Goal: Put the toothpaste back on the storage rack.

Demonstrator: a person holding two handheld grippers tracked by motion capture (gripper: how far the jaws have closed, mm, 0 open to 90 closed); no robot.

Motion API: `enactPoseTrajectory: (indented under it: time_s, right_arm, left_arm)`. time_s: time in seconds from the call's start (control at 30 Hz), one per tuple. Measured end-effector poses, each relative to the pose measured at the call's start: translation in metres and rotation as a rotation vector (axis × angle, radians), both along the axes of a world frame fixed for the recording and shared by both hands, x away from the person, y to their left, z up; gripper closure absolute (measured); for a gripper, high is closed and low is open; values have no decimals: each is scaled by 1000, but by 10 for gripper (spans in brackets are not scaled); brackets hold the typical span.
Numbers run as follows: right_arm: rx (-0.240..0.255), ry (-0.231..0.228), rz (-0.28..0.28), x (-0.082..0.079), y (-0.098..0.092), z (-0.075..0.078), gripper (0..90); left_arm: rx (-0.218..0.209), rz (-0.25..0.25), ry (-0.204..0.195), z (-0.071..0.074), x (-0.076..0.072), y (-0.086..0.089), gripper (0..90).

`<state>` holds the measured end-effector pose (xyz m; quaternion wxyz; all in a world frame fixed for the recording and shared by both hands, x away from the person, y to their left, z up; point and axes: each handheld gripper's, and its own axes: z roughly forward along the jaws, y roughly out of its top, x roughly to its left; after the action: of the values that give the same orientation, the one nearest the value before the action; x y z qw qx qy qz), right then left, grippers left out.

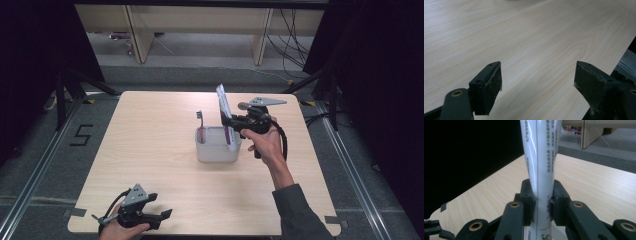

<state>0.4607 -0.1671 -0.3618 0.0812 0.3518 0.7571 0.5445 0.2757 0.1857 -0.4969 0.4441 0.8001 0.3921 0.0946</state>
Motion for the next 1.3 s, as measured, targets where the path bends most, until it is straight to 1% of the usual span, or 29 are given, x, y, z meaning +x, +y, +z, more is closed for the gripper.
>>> enactPoseTrajectory:
  time_s: [0.03,0.1,0.2,0.23,0.27,0.3,0.33,0.43,0.5,0.53,0.6,0.63,0.67,0.73,0.77,0.8,0.9,0.93,0.97,1.0,1.03,1.07,1.1,1.13,1.17,1.2,1.23,1.27,1.3]
  right_arm:
    - [-3,-16,0,2,1,-1,751]
    - [4,3,-12,3,4,0,751]
    - [8,-17,-7,10,7,-2,750]
    - [2,-13,-10,11,8,-3,750]
    - [2,-10,-21,13,9,-3,750]
    - [0,-13,-15,15,10,-3,750]
    - [1,1,-18,16,11,-3,750]
    - [-11,-8,-29,22,14,-4,750]
    - [-2,-7,-34,24,18,-5,750]
    - [-5,-6,-36,26,19,-6,750]
    - [-15,-2,-31,28,22,-6,750]
    - [-15,-26,-30,30,23,-8,750]
    - [-12,-14,-40,31,23,-9,750]
    - [-17,-18,-48,35,23,-12,750]
    - [-17,-24,-46,36,23,-13,749]
    - [-10,-3,-55,37,23,-14,749]
    - [-29,-17,-55,39,23,-17,749]
    - [-33,-5,-58,39,23,-17,749]
    - [-35,-19,-59,40,24,-18,749]
    - [-34,-10,-62,40,24,-18,749]
    - [-39,-8,-65,40,25,-19,749]
    - [-45,-14,-67,40,25,-20,748]
    - [-46,-19,-62,41,26,-21,748]
    - [-62,-22,-68,41,27,-22,748]
    - [-61,0,-73,40,29,-23,748]
    - [-75,-22,-69,42,29,-24,748]
    - [-71,-1,-74,40,30,-25,748]
    - [-80,-18,-71,41,30,-27,747]
    - [-79,-17,-86,40,31,-29,747]
  left_arm:
    - [-1,1,0,0,0,0,217]
    - [-3,-7,2,0,0,1,218]
    - [-5,-8,1,0,0,0,218]
    - [-6,-9,0,0,0,0,217]
    - [21,-18,-2,1,1,2,217]
    - [-6,-9,1,0,0,0,218]
    - [-1,-12,1,1,0,1,217]
    - [-6,-13,-1,1,0,1,217]
    - [18,-17,0,1,0,2,217]
    - [-11,-8,2,0,0,0,217]
    - [-4,-13,3,0,0,0,218]
    - [-5,-13,3,0,0,0,218]
    - [-4,-13,3,0,0,0,218]
    - [-10,-8,4,0,0,0,217]
    - [-4,-12,4,0,0,0,218]
    - [-3,-15,2,0,0,0,217]
    - [0,-13,1,0,0,0,217]
    - [1,-13,1,0,0,0,217]
    - [-1,-19,3,0,0,0,218]
    - [-2,-20,2,0,0,0,217]
    - [12,-29,2,1,0,1,217]
    - [-3,-19,2,0,0,0,218]
    - [-3,-19,2,0,0,0,217]
    - [10,-28,1,1,0,1,218]
    - [-1,-21,0,1,0,0,218]
    - [0,-22,0,1,0,0,218]
    - [1,-23,-1,1,0,0,217]
    - [0,-22,-1,1,0,0,217]
    - [0,-22,-1,1,0,0,218]
